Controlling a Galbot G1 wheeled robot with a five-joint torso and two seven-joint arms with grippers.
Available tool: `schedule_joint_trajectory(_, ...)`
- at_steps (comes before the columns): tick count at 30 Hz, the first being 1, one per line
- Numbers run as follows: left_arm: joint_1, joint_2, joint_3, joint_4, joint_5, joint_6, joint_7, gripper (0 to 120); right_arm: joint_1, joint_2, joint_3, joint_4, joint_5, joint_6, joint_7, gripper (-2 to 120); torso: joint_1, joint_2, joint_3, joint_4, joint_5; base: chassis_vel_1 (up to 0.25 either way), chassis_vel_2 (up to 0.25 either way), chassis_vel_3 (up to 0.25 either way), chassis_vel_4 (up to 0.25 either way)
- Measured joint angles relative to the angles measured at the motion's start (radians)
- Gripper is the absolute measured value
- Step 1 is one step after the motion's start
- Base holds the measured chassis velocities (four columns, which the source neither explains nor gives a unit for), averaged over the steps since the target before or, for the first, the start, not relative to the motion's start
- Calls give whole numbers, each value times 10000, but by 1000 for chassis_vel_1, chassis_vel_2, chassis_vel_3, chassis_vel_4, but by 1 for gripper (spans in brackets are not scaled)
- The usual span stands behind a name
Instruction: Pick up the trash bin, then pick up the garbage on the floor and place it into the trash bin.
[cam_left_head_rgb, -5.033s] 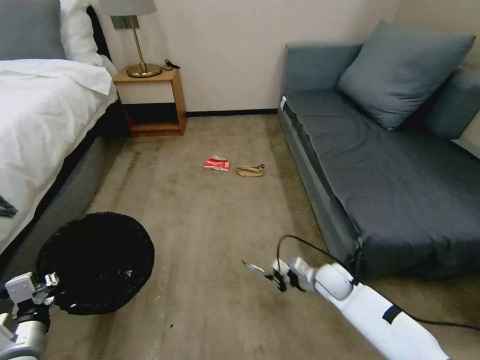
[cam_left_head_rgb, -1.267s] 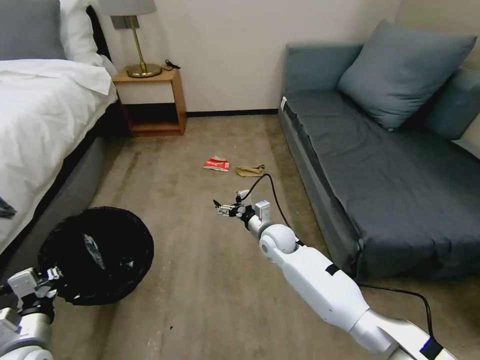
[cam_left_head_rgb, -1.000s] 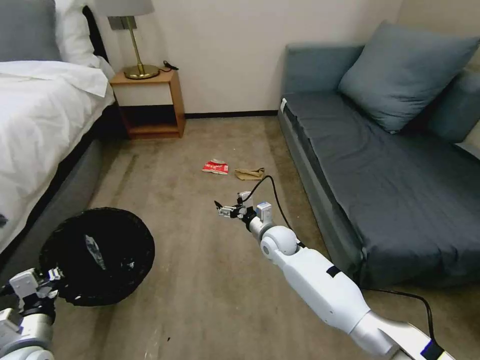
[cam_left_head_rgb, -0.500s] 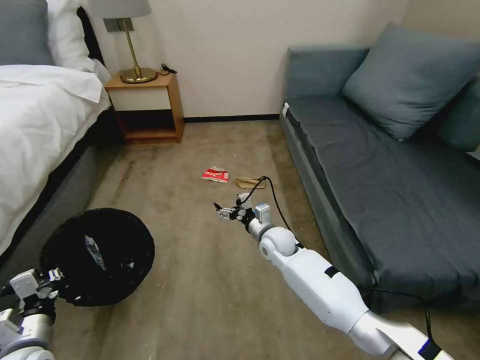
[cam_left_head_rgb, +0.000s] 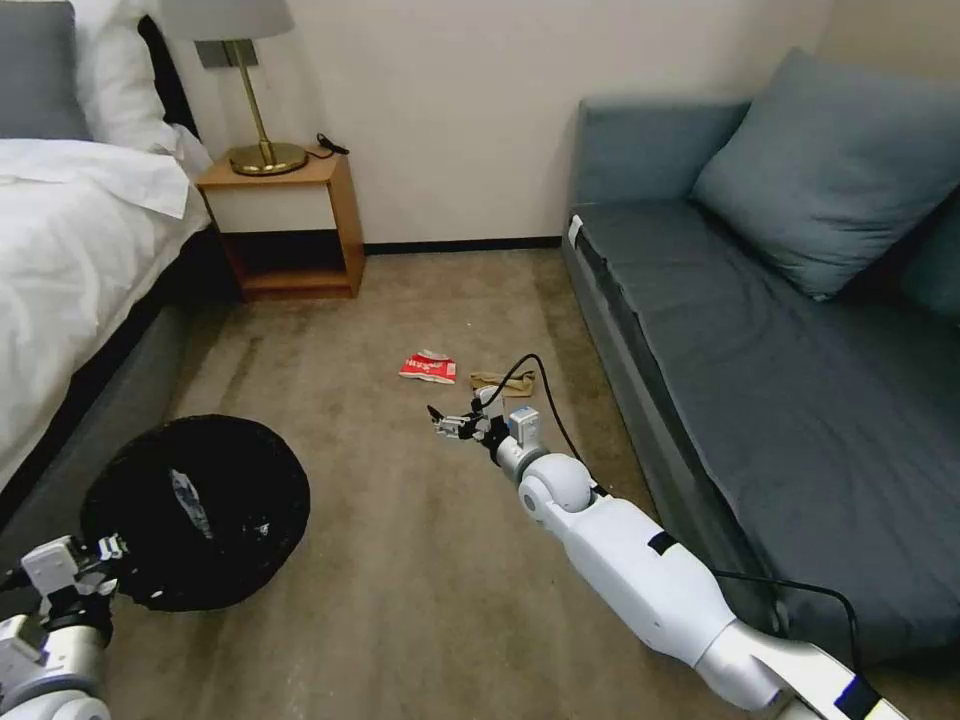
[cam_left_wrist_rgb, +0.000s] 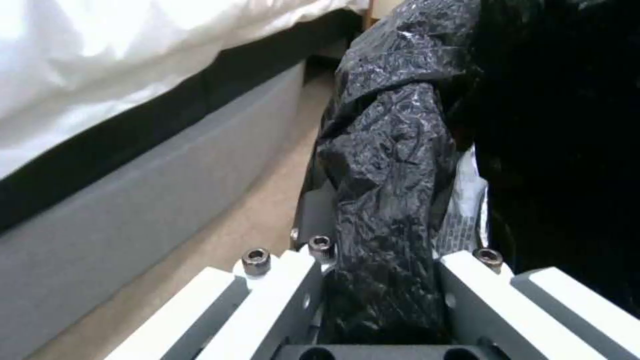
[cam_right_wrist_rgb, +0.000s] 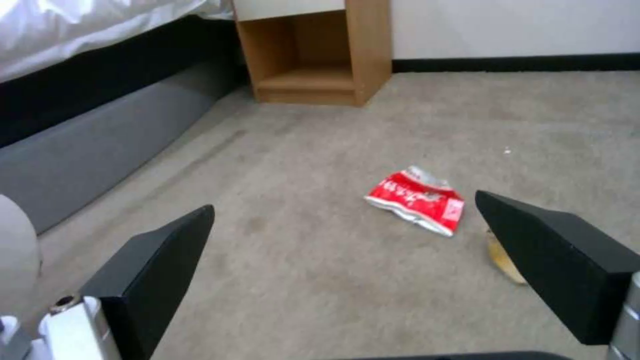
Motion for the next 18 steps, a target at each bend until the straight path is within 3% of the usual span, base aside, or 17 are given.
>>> schedule_joint_trajectory(18,11,34,-39,22,-11,7,-2,3,-58,-47,-144,81,-326,119,-180,100,0,0,0,-1,0,-127,130,128,-132)
